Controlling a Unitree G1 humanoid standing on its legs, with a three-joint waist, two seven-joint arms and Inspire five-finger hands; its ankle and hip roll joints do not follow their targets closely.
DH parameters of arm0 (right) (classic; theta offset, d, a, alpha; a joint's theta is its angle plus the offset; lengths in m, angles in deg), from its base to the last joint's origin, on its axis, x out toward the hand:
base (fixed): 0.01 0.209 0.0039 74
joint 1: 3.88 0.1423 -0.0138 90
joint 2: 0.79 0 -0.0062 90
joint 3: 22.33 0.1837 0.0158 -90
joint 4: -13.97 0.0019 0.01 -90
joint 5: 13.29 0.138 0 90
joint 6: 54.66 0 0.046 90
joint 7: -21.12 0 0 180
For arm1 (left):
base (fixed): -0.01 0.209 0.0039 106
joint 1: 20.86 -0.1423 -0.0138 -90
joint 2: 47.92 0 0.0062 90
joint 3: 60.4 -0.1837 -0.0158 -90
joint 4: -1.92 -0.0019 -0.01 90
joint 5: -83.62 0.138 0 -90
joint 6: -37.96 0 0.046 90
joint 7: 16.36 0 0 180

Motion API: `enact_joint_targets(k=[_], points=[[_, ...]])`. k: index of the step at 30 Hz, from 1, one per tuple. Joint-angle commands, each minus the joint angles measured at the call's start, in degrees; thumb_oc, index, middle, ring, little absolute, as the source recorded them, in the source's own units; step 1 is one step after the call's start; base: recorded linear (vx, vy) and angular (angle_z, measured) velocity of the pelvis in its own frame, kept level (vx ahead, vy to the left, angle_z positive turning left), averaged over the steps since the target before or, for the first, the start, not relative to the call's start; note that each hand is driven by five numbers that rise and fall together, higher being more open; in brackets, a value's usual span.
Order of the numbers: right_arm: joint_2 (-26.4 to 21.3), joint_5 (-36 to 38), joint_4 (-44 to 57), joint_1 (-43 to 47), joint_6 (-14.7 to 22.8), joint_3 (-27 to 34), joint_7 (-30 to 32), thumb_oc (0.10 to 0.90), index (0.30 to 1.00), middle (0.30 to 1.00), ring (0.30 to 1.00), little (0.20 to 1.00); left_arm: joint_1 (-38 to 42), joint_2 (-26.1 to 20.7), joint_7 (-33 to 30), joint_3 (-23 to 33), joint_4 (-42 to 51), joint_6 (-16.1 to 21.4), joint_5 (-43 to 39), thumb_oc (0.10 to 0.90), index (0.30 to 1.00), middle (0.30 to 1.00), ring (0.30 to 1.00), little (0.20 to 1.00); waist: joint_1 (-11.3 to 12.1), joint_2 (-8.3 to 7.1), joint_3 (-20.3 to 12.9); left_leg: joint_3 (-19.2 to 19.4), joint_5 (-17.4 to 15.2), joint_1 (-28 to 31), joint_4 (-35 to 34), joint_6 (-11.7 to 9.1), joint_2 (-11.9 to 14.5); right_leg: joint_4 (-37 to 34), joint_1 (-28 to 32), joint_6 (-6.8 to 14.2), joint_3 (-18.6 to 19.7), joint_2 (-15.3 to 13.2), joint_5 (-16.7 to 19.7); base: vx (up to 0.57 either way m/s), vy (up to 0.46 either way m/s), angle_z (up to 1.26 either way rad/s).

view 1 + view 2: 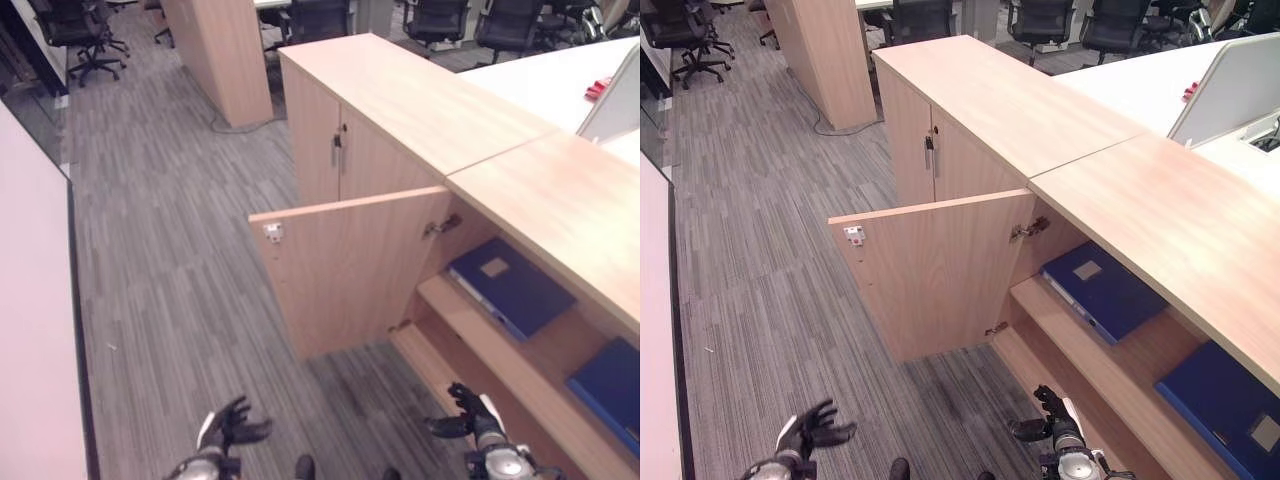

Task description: Put the empty folder in the office cabinet

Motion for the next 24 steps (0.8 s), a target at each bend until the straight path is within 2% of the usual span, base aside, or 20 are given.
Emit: enact_joint_targets(k=[1,7,10,11,13,20,22,24], points=[[-1.5,-2.1,3.7,2.8,5.0,-0.8,-1.3,0.800,0.900,0.900,0.900,0.900,11.1,-4.8,-2.6,2.5,-6.7,5.3,-5.9,0.800,0.900,0.900,0.900,0.900,-0.3,-0.24,-1.3,0.2,-10.8,6.3,0.0,-1.3,-0.6,1.2,0.1,5.3,0.5,-3.5,-1.8,0.06,0.012,-0.23],[-3.3,-3.0,4.9,1.6,5.5,-3.3,-3.1,0.800,0.900,0.900,0.900,0.900,28.0,-18.3,-6.1,8.3,-9.8,7.3,-14.3,0.800,0.900,0.900,0.900,0.900,-3.4,-0.02,-2.9,2.2,-11.6,7.6,0.0,-1.6,0.0,1.8,-0.1,5.9,2.1,-3.4,-1.6,0.05,0.019,-0.17],[-3.7,-2.5,4.7,1.8,5.4,-3.9,-3.7,0.800,0.900,0.900,0.900,0.900,32.8,-21.9,-5.6,8.0,-11.6,7.5,-16.4,0.800,0.900,0.900,0.900,0.900,-4.0,0.02,-3.1,2.9,-11.7,7.7,0.0,-1.6,0.0,2.3,-0.8,6.2,2.8,-3.5,-1.5,0.01,0.035,-0.23],[-4.0,-2.2,4.3,1.8,5.2,-4.3,-4.4,0.800,0.900,0.900,0.900,0.900,36.3,-24.5,-5.1,7.0,-12.0,7.6,-17.2,0.800,0.900,0.900,0.900,0.900,-4.7,0.31,-3.4,3.5,-11.9,7.8,0.0,-1.5,0.0,2.6,-1.3,6.6,3.4,-3.7,-1.3,0.02,0.060,-0.16],[-4.1,-2.0,4.2,1.8,5.0,-4.7,-5.1,0.800,0.900,0.900,0.900,0.900,39.1,-26.2,-4.6,5.8,-12.1,7.7,-17.4,0.800,0.900,0.900,0.900,0.900,-5.2,0.44,-3.7,4.1,-12.0,7.8,0.0,-1.4,-0.1,3.1,-1.9,6.9,3.9,-4.0,-1.1,0.02,0.056,-0.21],[-4.0,-1.8,3.1,2.5,4.7,-5.1,-5.6,0.800,0.900,0.900,0.900,0.900,43.9,-25.9,-3.9,0.6,-12.3,7.4,-13.6,0.800,0.900,0.900,0.900,0.900,-6.3,0.55,-3.8,5.0,-12.0,7.6,0.0,-1.2,-0.5,3.7,-2.9,7.5,4.7,-4.4,-0.4,0.00,0.037,-0.13],[-3.5,-2.1,2.4,3.0,4.4,-4.6,-5.2,0.800,0.900,0.900,0.900,0.900,43.1,-21.2,-3.8,-1.7,-10.2,7.3,-11.8,0.800,0.900,0.900,0.900,0.900,-6.5,0.11,-3.7,5.1,-12.2,7.6,0.0,-0.9,-0.8,3.9,-3.3,7.7,4.8,-4.7,-0.3,0.00,0.038,0.04],[-3.4,-2.3,2.6,3.2,4.4,-4.5,-5.0,0.800,0.900,0.900,0.900,0.900,42.5,-18.8,-3.6,-2.3,-9.8,7.2,-11.4,0.800,0.900,0.900,0.900,0.900,-6.5,-0.14,-3.6,5.1,-12.2,7.6,0.0,-0.8,-0.8,4.0,-3.3,7.7,4.8,-4.8,-0.3,0.00,0.015,0.10]])
